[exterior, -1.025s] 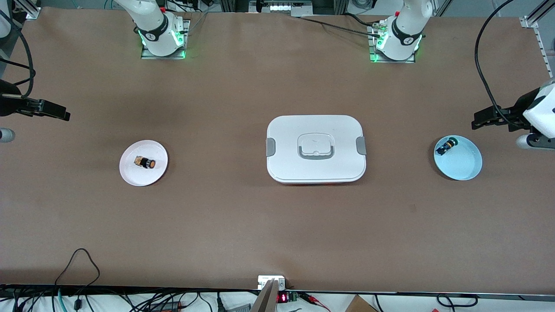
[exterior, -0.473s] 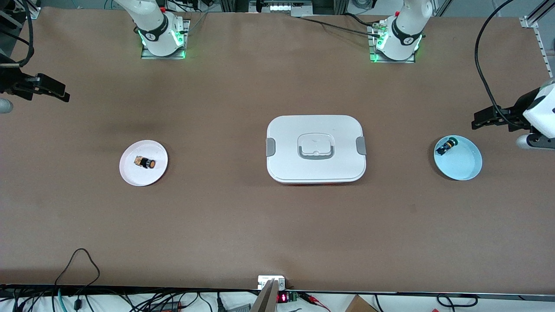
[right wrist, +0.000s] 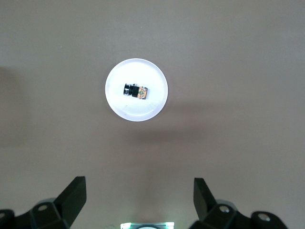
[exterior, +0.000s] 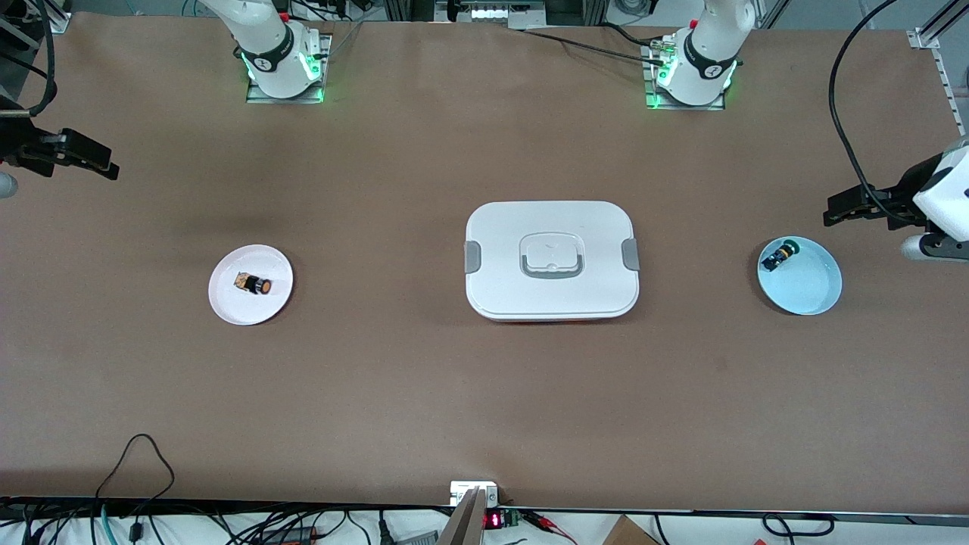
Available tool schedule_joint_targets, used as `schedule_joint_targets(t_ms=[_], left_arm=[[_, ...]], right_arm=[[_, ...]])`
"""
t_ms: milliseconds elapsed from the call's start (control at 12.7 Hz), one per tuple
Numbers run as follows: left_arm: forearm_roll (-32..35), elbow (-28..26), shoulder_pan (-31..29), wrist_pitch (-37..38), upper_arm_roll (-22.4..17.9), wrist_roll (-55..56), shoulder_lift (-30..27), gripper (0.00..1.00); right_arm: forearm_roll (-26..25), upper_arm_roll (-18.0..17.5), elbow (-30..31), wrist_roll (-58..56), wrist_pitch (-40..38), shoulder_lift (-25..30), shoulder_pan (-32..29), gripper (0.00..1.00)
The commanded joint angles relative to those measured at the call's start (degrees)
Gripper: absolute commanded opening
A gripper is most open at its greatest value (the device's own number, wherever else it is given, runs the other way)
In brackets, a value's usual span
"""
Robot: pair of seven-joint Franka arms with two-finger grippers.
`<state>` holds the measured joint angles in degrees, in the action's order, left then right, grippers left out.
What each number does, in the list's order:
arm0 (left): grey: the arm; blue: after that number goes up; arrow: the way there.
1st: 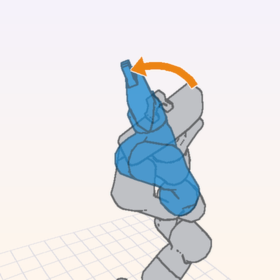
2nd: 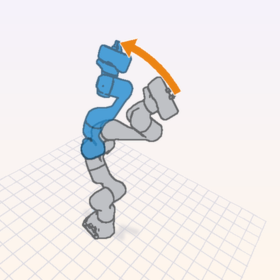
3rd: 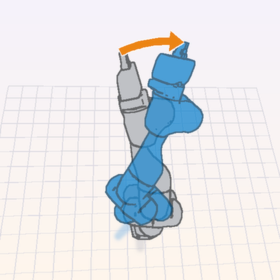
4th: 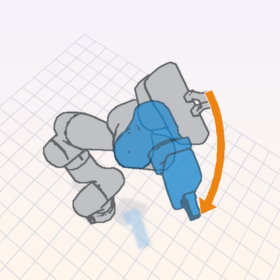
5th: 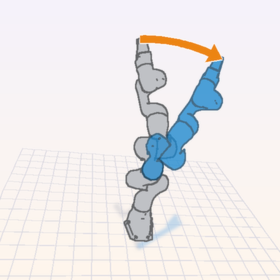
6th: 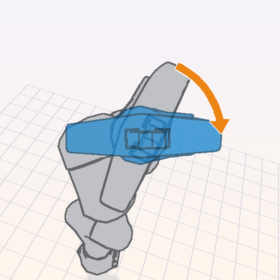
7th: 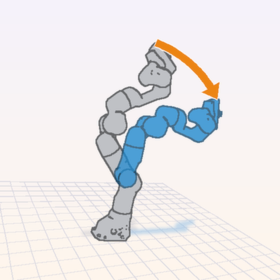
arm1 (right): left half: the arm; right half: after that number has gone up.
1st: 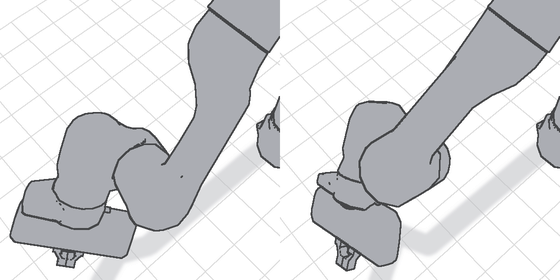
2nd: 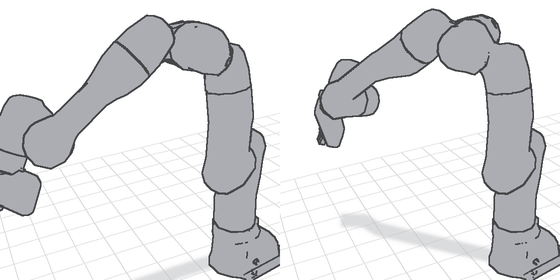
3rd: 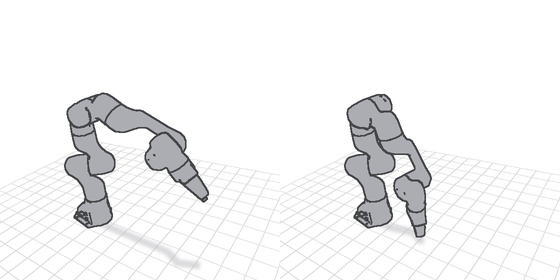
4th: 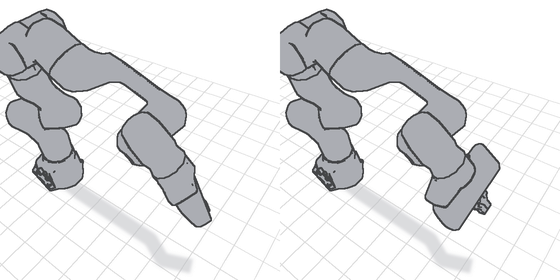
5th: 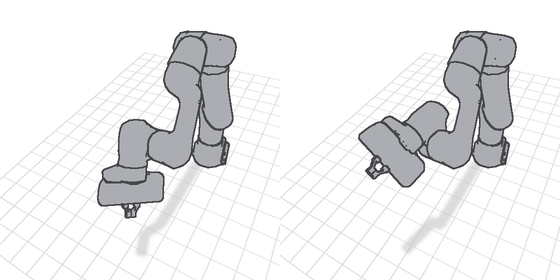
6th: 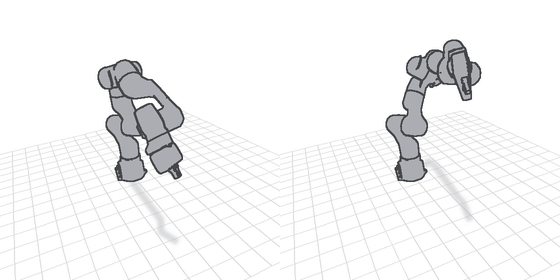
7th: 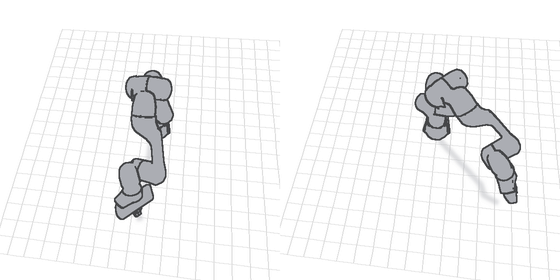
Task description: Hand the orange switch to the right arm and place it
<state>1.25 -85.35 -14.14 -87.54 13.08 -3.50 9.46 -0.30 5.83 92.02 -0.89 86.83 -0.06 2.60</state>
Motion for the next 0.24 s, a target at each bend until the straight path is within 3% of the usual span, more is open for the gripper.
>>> schedule_joint_targets(t_ms=[0, 158], left_arm=[[-0.4, 0.1, 0.2, 0.6, -0.2, 0.6, -0.3, 1.00], [-0.3, 0.1, 0.1, 0.5, -0.2, 0.6, -0.2, 1.00]], right_arm=[[0.2, -0.1, -1.1, -0.3, -0.2, -0.2, 0.0, 1.00], [0.2, -0.1, -1.1, -0.2, 0.0, -0.3, 0.3, 1.00]])
